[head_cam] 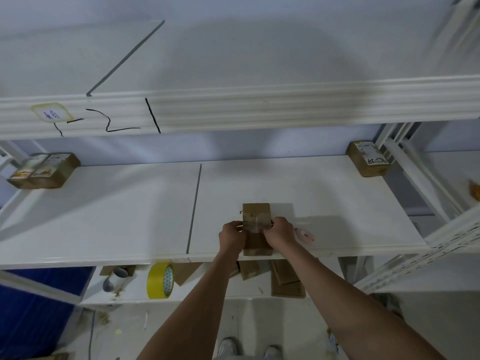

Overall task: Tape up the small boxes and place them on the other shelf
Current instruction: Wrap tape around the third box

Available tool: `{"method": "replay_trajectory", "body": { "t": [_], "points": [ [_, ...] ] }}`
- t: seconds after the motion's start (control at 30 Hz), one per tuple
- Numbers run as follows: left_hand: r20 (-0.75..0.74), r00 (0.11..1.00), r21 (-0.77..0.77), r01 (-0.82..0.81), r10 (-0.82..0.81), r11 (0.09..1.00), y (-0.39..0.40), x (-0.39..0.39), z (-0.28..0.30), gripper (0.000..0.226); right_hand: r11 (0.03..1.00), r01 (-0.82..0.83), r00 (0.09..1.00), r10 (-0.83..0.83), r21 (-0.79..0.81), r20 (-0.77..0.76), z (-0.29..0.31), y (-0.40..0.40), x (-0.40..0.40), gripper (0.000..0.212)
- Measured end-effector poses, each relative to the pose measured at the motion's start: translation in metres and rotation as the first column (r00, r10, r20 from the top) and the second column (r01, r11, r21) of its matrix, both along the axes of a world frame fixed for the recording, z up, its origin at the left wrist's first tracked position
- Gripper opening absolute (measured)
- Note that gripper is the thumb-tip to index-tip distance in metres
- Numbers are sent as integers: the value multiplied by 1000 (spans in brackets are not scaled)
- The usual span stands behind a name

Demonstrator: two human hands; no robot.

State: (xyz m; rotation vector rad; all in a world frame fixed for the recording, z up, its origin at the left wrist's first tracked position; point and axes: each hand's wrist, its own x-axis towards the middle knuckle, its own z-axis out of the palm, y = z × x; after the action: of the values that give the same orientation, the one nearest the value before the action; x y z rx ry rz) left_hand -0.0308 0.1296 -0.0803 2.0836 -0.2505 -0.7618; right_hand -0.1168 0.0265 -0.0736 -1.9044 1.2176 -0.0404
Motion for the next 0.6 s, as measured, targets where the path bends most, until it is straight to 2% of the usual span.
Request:
{"method": "replay_trajectory", "body": {
  "t": [0.1,0.17,0.23,0.3,0.37,0.47,0.6],
  "points": [
    [-12,1000,3,-25,25,1000,-1,-1,0,35,1000,-3,1000,3,16,24,-2,-1,0,21],
    [-29,999,-6,-40,40,999,1,-3,3,36,999,-27,999,28,-33,21,4,-2,-4,25],
    [-17,998,-16,-65,65,998,6,-3,6,38,985,-11,1000,15,-171,22,12,-6,-14,23],
    [61,990,-14,-129,130,992,14,0,9,35,938,36,999,-39,-344,-2,15,-18,-28,21],
    [180,957,12,-232,227,973,28,4,13,29,887,-24,991,-39,-461,-126,12,-33,-43,21],
    [313,884,62,-384,348,921,56,11,13,26,906,-130,943,-13,-402,-334,4,-50,-60,31],
    [371,814,76,-506,447,859,97,25,-2,21,922,-177,918,29,-344,-396,-7,-53,-69,34]
  ]
}}
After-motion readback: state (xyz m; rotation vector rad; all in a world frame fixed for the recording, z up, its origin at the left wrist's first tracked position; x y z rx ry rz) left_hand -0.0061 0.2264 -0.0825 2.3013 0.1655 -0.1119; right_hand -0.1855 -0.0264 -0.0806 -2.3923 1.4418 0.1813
